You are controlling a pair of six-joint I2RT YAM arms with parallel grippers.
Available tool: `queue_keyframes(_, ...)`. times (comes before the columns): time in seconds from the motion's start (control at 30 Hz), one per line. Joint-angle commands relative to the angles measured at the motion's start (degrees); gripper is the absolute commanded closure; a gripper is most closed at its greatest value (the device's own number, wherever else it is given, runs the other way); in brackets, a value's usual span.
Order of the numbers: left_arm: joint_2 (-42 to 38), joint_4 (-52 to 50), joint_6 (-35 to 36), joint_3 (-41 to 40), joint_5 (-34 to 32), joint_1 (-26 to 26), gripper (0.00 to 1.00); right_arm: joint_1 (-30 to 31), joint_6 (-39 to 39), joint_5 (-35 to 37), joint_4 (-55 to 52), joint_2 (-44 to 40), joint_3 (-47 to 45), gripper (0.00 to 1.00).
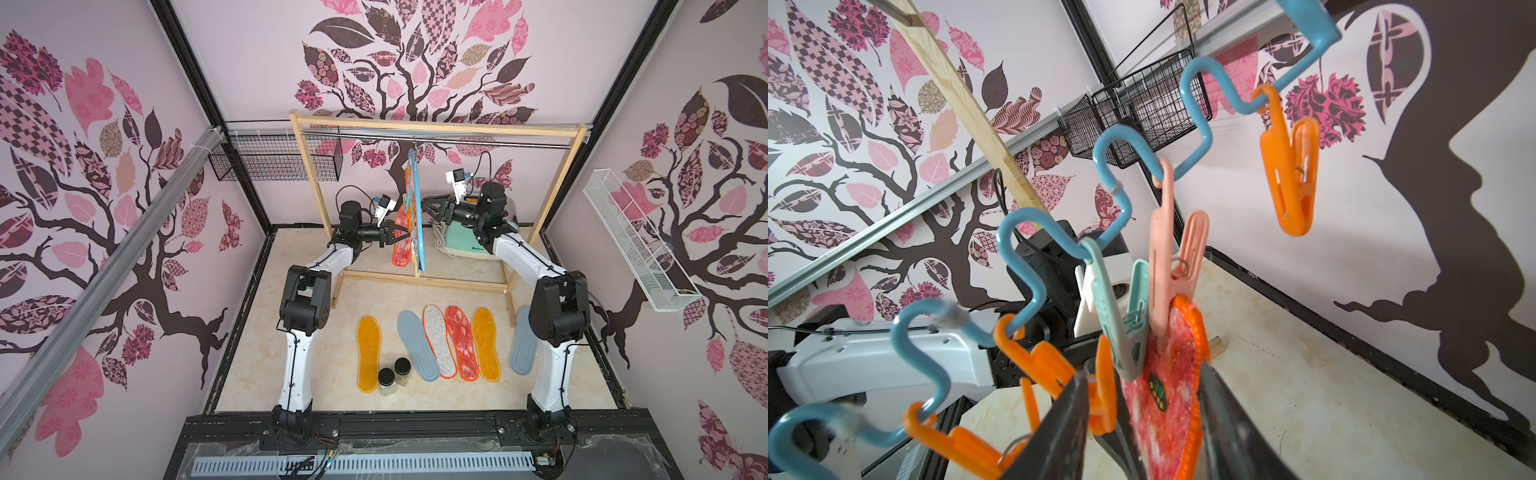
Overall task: Take the shoe insoles off the hanger
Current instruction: Open the clamp at the hanger.
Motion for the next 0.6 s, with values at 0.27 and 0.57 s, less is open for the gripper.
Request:
queue_keyframes(0.27,3.79,-3.95,-0.05,4.01,1.93,-1.63,1.00,-0.55,-3.99,2.43,-2.27,2.36,2.57,0.54)
queue_keyframes(0.57,3.67,-4.22,-0.20,4.24,2.41,-2.41,1.00,-0.60,-2.37,1.86,-1.53,3.61,4.30,0.54)
